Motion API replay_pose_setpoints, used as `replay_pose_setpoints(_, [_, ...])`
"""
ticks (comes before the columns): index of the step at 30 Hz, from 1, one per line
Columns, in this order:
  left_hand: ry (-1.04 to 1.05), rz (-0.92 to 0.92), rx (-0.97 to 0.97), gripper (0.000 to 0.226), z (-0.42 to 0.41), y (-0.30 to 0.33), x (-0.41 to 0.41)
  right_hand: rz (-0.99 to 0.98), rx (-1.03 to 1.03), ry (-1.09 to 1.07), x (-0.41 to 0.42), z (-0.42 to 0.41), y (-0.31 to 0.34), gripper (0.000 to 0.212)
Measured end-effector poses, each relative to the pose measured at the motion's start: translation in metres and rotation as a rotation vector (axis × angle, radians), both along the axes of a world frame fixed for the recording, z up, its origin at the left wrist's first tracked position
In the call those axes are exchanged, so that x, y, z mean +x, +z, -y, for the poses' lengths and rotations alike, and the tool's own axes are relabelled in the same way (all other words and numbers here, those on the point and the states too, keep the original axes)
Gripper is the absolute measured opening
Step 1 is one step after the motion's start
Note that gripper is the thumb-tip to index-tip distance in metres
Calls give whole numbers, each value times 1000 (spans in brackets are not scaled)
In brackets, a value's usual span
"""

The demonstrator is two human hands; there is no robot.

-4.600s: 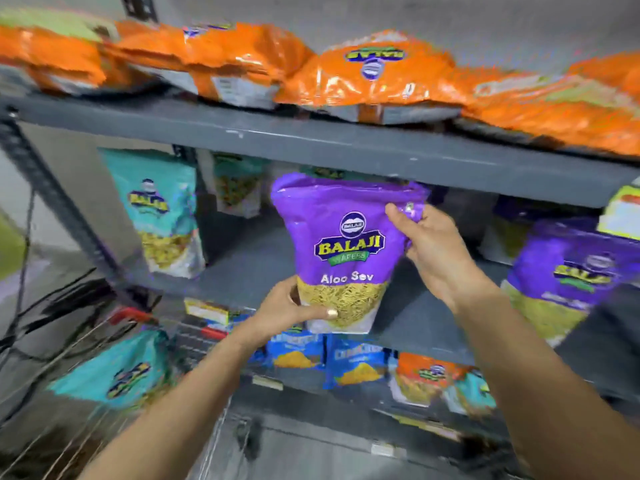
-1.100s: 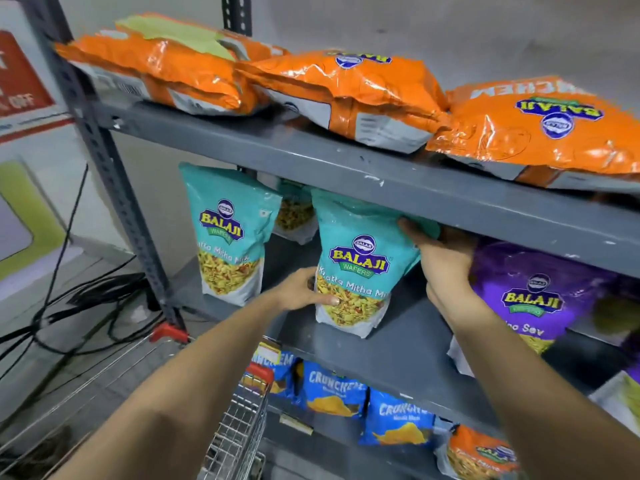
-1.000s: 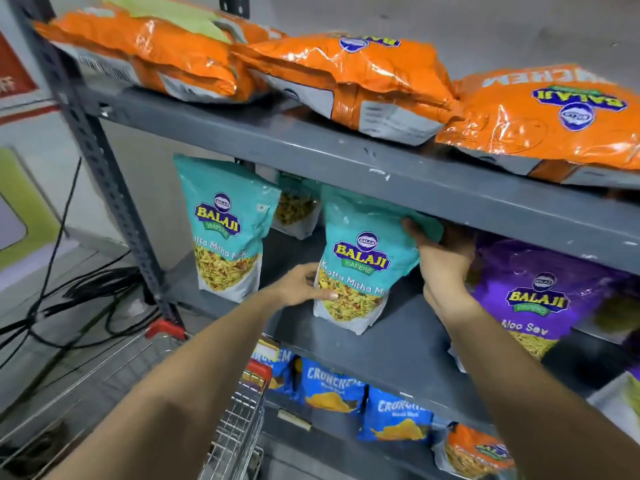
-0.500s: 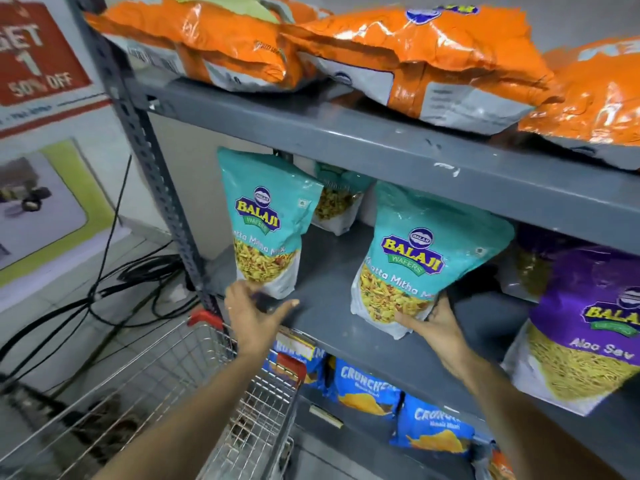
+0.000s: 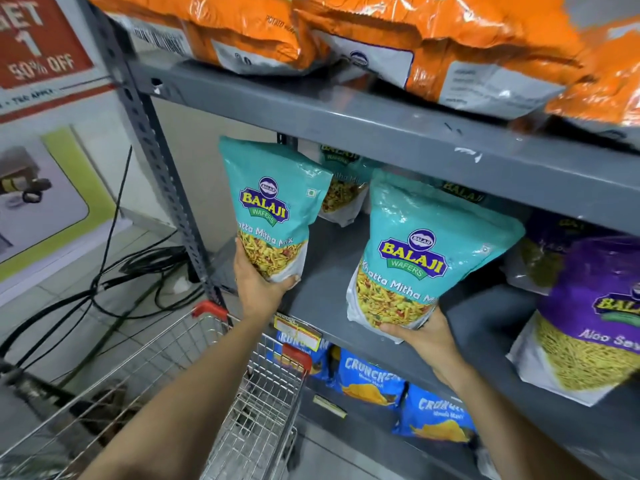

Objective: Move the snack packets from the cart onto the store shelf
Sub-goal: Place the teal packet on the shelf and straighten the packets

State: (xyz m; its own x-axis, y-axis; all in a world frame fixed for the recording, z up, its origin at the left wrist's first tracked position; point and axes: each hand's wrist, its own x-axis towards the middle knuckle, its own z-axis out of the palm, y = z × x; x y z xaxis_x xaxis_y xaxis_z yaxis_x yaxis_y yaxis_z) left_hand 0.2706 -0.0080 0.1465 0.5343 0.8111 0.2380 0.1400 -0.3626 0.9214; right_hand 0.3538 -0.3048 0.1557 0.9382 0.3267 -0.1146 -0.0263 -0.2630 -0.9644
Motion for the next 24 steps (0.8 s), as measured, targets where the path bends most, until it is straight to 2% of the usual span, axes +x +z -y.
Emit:
replay_pose_setpoints(9, [29,-47,3,133,5,9,-5,-31,-5,37,-8,2,-2,99])
replay_pose_setpoints(17, [-75,-86,-26,143,0,6,-18,-50,40,92,-10,10,3,103])
replay_pose_setpoints(19, [-64,-96,-63,143,1,7,-22,-62,81,94,-13,16,3,99])
replay_pose_setpoints(24, [-17,-155,-41,129,-7,10,-19,-80,57,105,-17,21,6,69])
